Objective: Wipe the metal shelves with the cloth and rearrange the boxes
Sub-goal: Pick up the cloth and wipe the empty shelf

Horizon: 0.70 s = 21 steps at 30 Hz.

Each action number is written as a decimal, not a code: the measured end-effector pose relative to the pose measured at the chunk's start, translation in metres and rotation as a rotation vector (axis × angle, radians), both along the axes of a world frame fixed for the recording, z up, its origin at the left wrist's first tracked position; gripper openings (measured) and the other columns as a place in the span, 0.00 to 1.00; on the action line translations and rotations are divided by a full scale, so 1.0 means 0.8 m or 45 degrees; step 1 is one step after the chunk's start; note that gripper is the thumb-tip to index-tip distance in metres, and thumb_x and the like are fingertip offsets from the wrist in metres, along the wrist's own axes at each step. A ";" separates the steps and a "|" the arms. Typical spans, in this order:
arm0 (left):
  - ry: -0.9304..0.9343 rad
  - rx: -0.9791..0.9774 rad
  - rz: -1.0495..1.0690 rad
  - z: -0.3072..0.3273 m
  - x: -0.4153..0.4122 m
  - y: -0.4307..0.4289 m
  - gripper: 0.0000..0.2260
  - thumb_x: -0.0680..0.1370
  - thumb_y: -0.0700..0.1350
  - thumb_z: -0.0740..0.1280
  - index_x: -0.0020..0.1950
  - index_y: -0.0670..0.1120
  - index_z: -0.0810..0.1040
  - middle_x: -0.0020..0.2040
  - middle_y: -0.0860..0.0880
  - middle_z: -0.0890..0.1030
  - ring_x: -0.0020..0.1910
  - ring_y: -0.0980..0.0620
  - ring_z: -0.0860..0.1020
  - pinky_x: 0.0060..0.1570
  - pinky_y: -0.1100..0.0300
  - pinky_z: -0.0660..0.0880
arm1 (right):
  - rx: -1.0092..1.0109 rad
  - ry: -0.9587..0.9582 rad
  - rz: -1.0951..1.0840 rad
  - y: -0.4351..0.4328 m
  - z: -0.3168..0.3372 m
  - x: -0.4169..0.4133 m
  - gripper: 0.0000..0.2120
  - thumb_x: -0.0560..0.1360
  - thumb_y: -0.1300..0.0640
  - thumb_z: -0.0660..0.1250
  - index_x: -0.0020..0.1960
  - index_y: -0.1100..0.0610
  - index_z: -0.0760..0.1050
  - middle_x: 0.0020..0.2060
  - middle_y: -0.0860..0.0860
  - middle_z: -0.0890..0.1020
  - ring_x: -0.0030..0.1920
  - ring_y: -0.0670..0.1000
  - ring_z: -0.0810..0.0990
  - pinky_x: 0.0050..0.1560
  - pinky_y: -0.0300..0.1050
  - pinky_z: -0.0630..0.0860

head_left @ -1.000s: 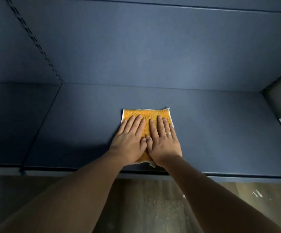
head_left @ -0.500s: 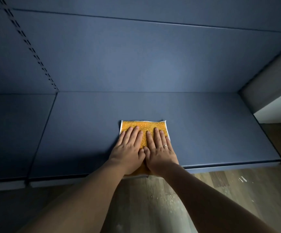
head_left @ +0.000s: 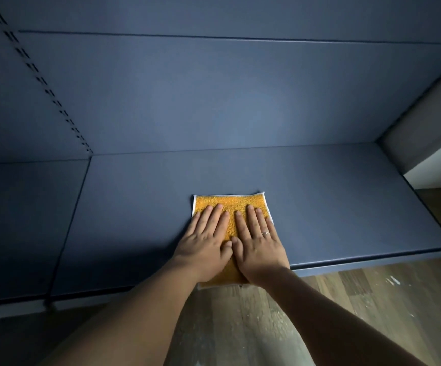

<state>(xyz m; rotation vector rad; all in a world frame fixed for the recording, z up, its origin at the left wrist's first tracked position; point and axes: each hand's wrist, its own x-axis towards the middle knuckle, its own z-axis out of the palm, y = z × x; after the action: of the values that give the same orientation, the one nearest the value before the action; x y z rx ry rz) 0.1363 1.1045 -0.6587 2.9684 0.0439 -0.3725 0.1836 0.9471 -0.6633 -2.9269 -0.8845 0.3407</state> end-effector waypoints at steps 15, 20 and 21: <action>-0.031 0.040 -0.003 -0.004 -0.036 0.079 0.34 0.78 0.61 0.35 0.81 0.49 0.34 0.81 0.48 0.32 0.79 0.48 0.31 0.79 0.46 0.37 | 0.000 -0.057 0.028 0.084 -0.009 -0.031 0.33 0.82 0.40 0.35 0.83 0.55 0.48 0.81 0.58 0.47 0.81 0.58 0.44 0.77 0.55 0.41; -0.054 0.042 0.032 -0.007 0.012 0.098 0.36 0.75 0.61 0.31 0.82 0.49 0.34 0.81 0.49 0.32 0.79 0.49 0.31 0.79 0.47 0.37 | 0.012 -0.032 0.024 0.106 -0.006 0.018 0.37 0.75 0.39 0.25 0.81 0.52 0.32 0.80 0.55 0.33 0.79 0.54 0.29 0.77 0.52 0.30; -0.067 0.042 0.041 -0.009 0.025 0.103 0.36 0.75 0.61 0.32 0.82 0.49 0.34 0.81 0.49 0.32 0.79 0.49 0.32 0.79 0.47 0.37 | 0.014 -0.030 0.019 0.112 -0.007 0.032 0.38 0.73 0.39 0.23 0.81 0.52 0.31 0.79 0.55 0.31 0.79 0.54 0.28 0.77 0.52 0.29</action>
<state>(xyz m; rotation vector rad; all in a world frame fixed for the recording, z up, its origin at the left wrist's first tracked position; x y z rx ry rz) 0.1563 1.1868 -0.6655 3.0045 0.0931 -0.2926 0.2094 1.0366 -0.6686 -2.9218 -0.9084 0.3018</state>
